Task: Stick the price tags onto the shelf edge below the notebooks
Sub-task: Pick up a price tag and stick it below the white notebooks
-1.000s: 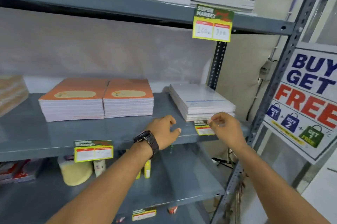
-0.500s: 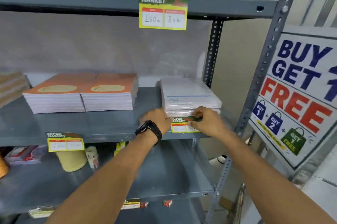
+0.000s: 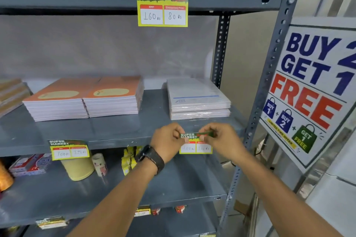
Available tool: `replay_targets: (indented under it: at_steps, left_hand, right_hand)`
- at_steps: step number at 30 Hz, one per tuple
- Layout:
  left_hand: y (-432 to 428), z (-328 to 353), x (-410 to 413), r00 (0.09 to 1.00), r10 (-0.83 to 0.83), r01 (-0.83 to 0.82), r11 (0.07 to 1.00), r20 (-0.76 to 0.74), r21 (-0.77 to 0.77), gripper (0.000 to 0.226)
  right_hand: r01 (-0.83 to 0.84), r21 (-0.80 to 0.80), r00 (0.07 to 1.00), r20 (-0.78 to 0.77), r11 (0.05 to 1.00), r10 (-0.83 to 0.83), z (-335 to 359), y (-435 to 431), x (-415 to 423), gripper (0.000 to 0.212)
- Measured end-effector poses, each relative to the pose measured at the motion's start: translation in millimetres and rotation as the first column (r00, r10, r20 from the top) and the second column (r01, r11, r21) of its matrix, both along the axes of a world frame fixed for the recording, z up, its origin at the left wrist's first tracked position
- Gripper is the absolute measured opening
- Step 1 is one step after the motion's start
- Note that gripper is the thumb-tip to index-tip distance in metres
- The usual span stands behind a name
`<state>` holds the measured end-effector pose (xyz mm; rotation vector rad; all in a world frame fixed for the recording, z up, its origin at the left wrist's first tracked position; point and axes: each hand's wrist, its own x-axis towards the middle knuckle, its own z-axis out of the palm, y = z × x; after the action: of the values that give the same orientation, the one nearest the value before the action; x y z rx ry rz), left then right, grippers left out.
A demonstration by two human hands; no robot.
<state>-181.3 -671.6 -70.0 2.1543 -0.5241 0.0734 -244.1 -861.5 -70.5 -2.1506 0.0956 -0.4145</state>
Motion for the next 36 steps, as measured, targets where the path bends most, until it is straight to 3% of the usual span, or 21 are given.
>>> replay_targets:
  at_steps: [4,12,20,30,36]
  left_hand:
    - [-6.9,-20.8,-8.4,0.997,0.017,-0.025,0.995,0.08,0.098,0.011]
    - [-19.5,-20.0,-2.5,0.979,0.078,-0.102,0.987,0.186,0.127,0.008]
    - [-21.3,-23.0,1.5,0.961,0.076,-0.126,0.977,0.267,0.175,0.011]
    - [-12.7,-8.1,1.4,0.941,0.095,-0.192,0.94,0.324,0.281,0.031]
    - [-11.7,-7.7,3.0,0.946,0.068,-0.177,0.928,0.318,0.327,0.028]
  right_hand:
    - [0.061,-0.116,0.998,0.022,0.991,-0.059,-21.2,4.8,-4.8,0.015]
    - [0.148,-0.307,0.989,0.055,0.94,-0.137,-20.4,5.5,6.8,0.011]
    - [0.22,-0.248,0.974,0.116,0.944,-0.196,-22.3,8.4,9.6,0.016]
    - [0.21,-0.471,0.978,0.116,0.857,-0.175,-11.4,7.7,14.5,0.015]
    - [0.27,-0.54,0.962,0.189,0.797,-0.198,-15.8,4.5,22.8,0.032]
